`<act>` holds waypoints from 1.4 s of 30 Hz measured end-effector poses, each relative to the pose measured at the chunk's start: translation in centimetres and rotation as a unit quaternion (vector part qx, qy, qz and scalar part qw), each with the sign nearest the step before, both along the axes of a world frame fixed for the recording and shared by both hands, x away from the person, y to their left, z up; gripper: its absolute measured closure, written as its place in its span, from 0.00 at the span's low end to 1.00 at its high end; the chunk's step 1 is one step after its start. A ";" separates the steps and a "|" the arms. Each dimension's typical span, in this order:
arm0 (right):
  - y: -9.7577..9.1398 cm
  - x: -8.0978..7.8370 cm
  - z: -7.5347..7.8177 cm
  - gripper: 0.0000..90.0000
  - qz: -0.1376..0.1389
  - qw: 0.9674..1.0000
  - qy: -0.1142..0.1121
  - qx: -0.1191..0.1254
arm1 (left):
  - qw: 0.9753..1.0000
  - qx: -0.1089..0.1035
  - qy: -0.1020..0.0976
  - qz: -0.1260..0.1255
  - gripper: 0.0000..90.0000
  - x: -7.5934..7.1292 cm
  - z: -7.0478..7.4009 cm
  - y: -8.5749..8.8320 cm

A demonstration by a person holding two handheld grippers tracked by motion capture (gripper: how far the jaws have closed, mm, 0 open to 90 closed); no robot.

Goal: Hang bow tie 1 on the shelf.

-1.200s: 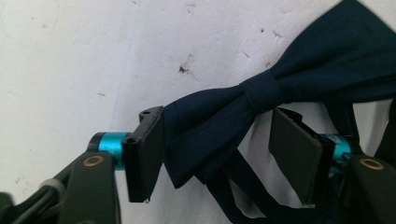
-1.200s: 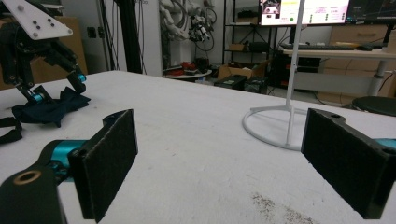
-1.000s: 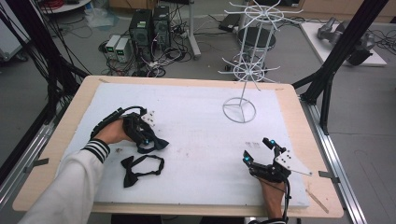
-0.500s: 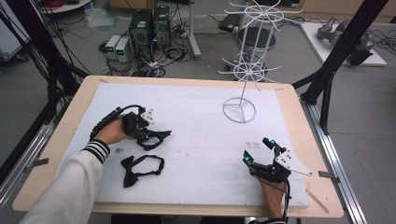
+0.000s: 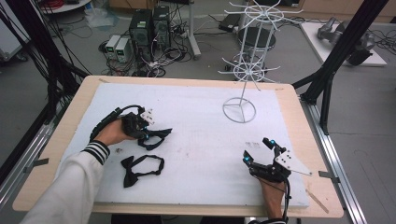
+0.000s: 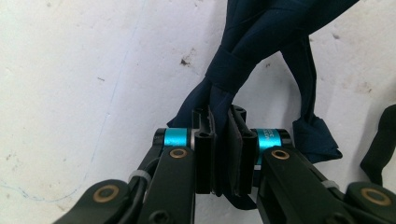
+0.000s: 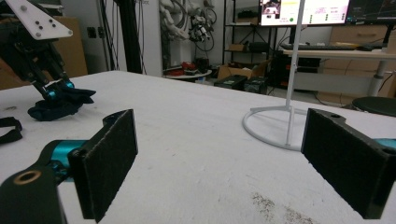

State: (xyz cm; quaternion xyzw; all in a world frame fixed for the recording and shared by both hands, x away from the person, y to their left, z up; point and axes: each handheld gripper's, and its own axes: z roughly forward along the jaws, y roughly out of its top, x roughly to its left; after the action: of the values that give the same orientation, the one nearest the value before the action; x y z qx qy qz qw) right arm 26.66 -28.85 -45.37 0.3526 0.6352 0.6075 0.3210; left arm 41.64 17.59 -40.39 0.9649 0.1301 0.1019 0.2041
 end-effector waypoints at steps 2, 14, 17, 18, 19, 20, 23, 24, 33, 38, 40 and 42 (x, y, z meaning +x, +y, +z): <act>0.0 0.0 0.0 0.11 0.000 1.000 0.000 0.000 | 1.000 -0.004 -0.004 0.000 0.91 0.0 0.0 0.0; -0.2 0.1 0.0 0.11 -0.001 1.000 0.001 0.008 | 0.997 -0.073 -0.004 0.022 0.91 -0.9 1.0 0.7; -0.1 0.1 0.0 0.11 -0.002 1.000 0.008 0.010 | 0.996 -0.090 -0.003 0.026 0.91 -1.0 1.2 0.9; -0.2 0.2 0.0 0.11 -0.002 1.000 0.005 0.010 | 0.995 -0.095 -0.005 0.032 0.91 -1.0 1.2 0.9; -0.2 0.1 0.1 0.11 -0.003 1.000 0.009 0.010 | 0.994 -0.101 -0.006 0.036 0.91 -1.0 1.3 1.0; -0.2 0.2 0.1 0.11 -0.002 1.000 0.009 0.010 | 0.994 -0.106 -0.006 0.039 0.91 -1.0 1.4 1.1; -0.2 0.2 0.1 0.11 -0.002 1.000 0.013 0.011 | 0.991 -0.123 -0.013 0.044 0.91 -1.2 1.5 1.2; -0.2 0.3 0.1 0.11 -0.001 1.000 0.015 0.008 | 0.991 -0.127 -0.013 0.044 0.91 -1.4 1.6 1.2; -0.6 0.4 0.7 0.11 0.009 1.000 0.025 0.011 | 0.982 -0.183 -0.015 0.038 0.91 -2.2 2.3 0.7; -0.6 0.5 1.2 0.11 0.023 0.999 0.029 0.011 | 0.977 -0.208 -0.014 0.036 0.91 -2.4 2.7 0.5; -0.5 0.6 1.6 0.11 0.033 0.999 0.030 0.009 | 0.976 -0.214 -0.015 0.036 0.91 -2.5 2.7 0.4; -0.4 0.7 2.1 0.11 0.044 0.998 0.031 0.011 | 0.974 -0.221 -0.018 0.038 0.91 -2.6 2.8 0.4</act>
State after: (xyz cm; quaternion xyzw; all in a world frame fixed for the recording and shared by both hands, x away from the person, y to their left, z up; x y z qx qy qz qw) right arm 27.36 -29.29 -43.28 0.3464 0.6531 0.6168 0.2703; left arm 39.04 17.98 -37.63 0.8884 0.1822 0.0957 0.4104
